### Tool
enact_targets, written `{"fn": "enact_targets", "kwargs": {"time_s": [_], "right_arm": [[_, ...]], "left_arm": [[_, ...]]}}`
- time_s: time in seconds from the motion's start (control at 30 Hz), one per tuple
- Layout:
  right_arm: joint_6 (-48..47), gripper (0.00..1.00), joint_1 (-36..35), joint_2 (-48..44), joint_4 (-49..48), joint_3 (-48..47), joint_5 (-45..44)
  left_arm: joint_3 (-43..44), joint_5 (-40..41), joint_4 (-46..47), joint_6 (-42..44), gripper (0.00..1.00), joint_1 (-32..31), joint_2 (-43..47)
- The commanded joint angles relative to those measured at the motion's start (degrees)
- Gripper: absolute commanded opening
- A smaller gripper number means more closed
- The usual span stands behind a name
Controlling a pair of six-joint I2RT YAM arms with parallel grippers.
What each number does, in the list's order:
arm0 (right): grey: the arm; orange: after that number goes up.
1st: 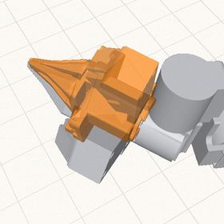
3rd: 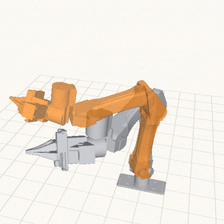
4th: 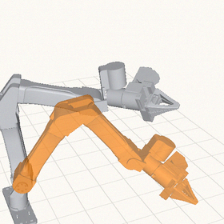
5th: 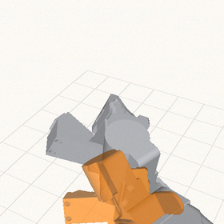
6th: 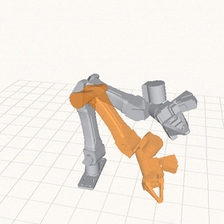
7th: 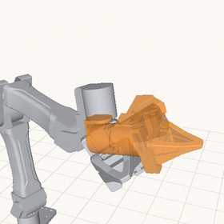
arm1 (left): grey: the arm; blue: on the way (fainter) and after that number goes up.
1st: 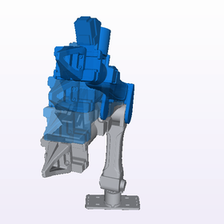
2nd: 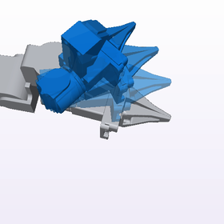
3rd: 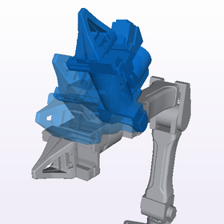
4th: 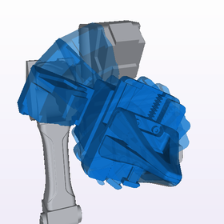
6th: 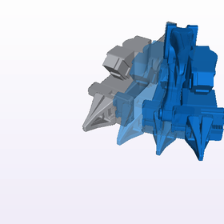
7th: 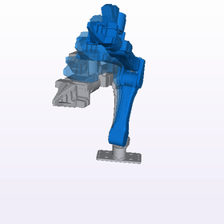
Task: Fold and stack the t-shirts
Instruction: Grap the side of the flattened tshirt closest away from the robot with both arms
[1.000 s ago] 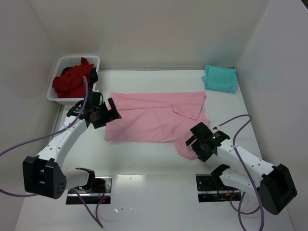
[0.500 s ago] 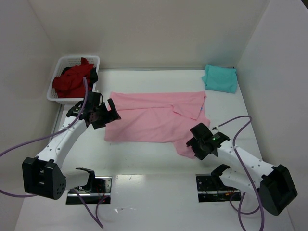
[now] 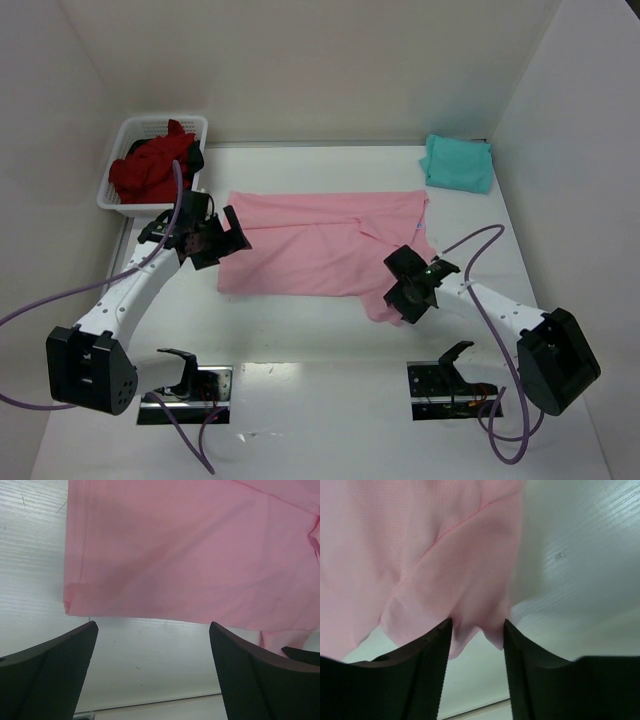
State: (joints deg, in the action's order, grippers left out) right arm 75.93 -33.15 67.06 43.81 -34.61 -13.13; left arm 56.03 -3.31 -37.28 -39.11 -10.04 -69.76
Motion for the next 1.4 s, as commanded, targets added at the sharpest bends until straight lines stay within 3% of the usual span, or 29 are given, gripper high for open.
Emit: {"fn": "enact_targets", "kwargs": {"time_s": [0.0,0.13,0.17,0.33,0.53,0.77,1.03,1.37], "right_arm": [[-0.35,0.49,-0.52,1.05,-0.48,-1.78,-2.42],[-0.32,0.31,-0.52,1.02,-0.48,-1.25,-2.42],[0.17,0.22,-0.52,0.46,-0.48,-1.25,-2.39],[0.72,0.1,-0.52,-2.66,0.21,-0.63,-1.9],[1.74,0.02,-0.52,-7.08,0.75,-0.11,-0.86],[1.15,0.02,-0.52,-10.81,1.36,-0.11,-0.84],[-1.58,0.02,-0.52,-11.34,0.84,-1.03,-0.84],[-3.34,0.05,-0.52,-10.2,-0.22,-1.78,-0.84]], "left_arm": [[1.63,-0.38,0.82,0.21,1.0,-0.15,0.94],[1.63,1.2,-0.94,-1.61,1.0,-0.15,0.94],[1.63,2.64,-2.12,-3.59,1.0,-0.15,0.94],[-2.15,5.68,-2.81,-14.78,1.0,-0.15,7.51],[-6.26,4.65,0.59,-20.69,1.0,0.38,4.92],[-10.33,5.95,1.15,-25.66,1.0,0.38,2.43],[-13.58,14.55,0.76,-33.43,0.96,0.38,2.87],[-13.58,17.64,1.35,-35.33,0.94,0.38,-7.34]]}}
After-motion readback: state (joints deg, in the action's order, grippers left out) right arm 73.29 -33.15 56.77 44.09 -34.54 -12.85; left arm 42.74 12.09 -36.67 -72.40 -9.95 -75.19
